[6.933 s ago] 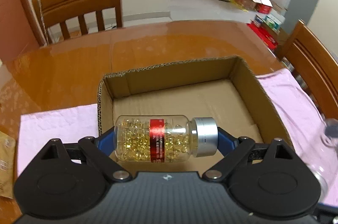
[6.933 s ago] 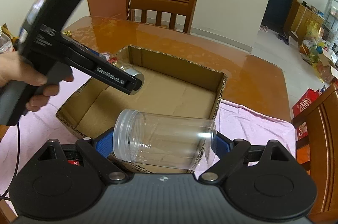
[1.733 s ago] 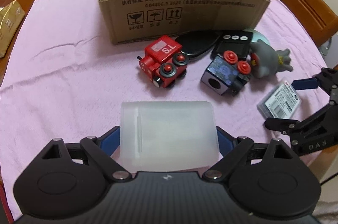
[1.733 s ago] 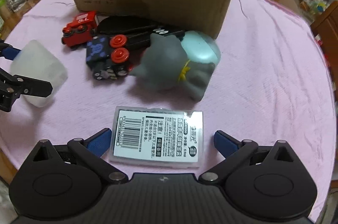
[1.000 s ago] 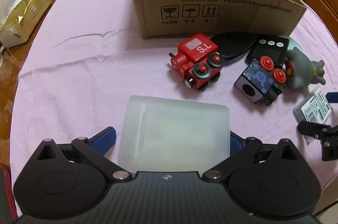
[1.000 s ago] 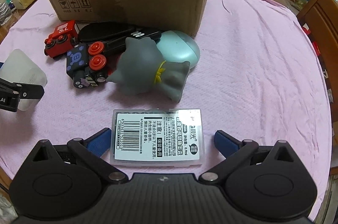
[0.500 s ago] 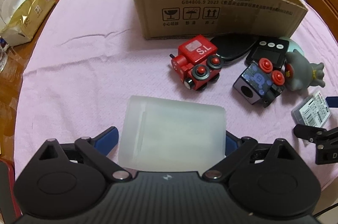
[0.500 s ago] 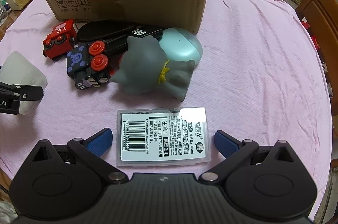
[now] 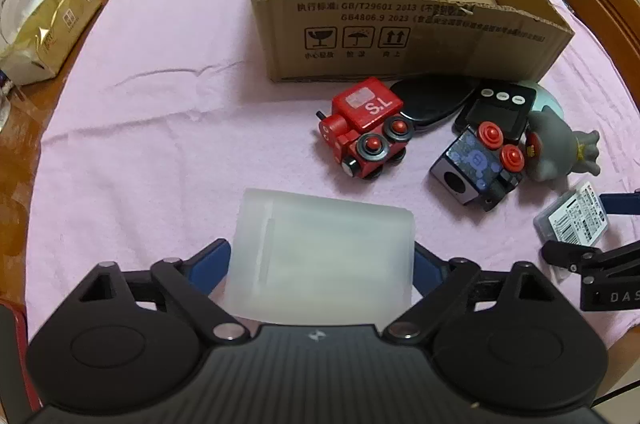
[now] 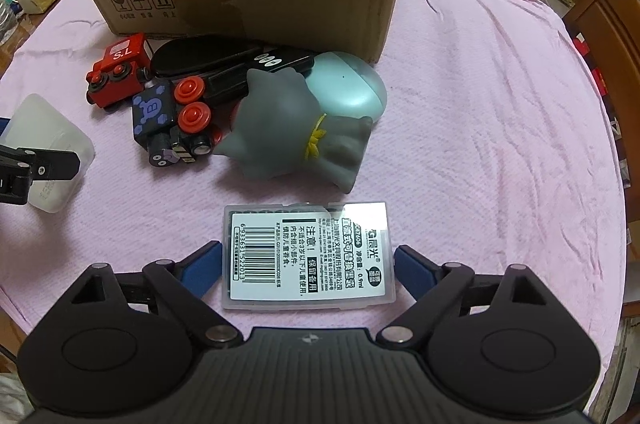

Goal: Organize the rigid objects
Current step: 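Grasp the frosted white box with the left tool while the right tool grasps the battery card, then carry the white box and battery card into the box and release the white box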

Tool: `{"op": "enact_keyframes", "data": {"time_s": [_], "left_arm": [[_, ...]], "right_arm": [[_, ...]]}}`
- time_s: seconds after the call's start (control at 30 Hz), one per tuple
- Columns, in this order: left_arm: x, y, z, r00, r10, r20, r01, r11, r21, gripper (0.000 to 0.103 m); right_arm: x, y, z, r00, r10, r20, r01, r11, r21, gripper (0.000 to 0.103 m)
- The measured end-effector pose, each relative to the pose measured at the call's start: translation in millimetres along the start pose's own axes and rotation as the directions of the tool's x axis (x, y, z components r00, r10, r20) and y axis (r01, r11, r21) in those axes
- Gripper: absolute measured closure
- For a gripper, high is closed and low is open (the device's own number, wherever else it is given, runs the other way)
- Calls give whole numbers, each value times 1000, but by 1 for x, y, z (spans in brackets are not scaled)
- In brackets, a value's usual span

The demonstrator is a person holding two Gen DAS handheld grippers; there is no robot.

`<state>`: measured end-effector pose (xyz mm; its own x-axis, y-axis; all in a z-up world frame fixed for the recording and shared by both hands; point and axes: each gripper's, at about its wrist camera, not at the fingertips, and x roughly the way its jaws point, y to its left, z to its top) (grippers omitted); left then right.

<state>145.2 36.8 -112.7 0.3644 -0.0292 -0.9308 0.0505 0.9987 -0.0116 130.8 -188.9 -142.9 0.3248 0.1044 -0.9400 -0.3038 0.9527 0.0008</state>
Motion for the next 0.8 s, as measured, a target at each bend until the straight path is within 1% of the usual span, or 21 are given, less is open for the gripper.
{"op": "enact_keyframes", "data": {"time_s": [0.1, 0.13, 0.17, 0.23, 0.43, 0.63, 0.8], "left_arm": [[1, -1, 1, 1000, -1, -3, 1, 1000, 4, 15], [1, -1, 1, 1000, -7, -3, 7, 1000, 6, 19], [0, -1, 1, 1000, -12, -4, 12, 1000, 5, 19], [0, 0, 1, 1000, -12, -7, 12, 1000, 4, 19], [-2, 1, 2, 1000, -24, -14, 25, 999, 31, 19], [-18, 1, 8, 999, -45, -22, 47, 993, 106, 19], [-42, -2, 18, 998, -61, -11, 62, 976, 207, 19]], "right_arm": [[3, 0, 1, 1000, -6, -14, 6, 1000, 8, 3], [3, -1, 0, 1000, -6, -14, 6, 1000, 11, 3], [3, -1, 0, 1000, -4, -14, 5, 1000, 6, 3], [1, -1, 0, 1000, 0, -14, 0, 1000, -2, 9], [0, 4, 1, 1000, 16, -27, -17, 999, -32, 10], [-10, 6, -1, 998, 46, -35, -48, 997, -61, 10], [-32, 6, 5, 997, 77, -23, -79, 991, -111, 10]]}}
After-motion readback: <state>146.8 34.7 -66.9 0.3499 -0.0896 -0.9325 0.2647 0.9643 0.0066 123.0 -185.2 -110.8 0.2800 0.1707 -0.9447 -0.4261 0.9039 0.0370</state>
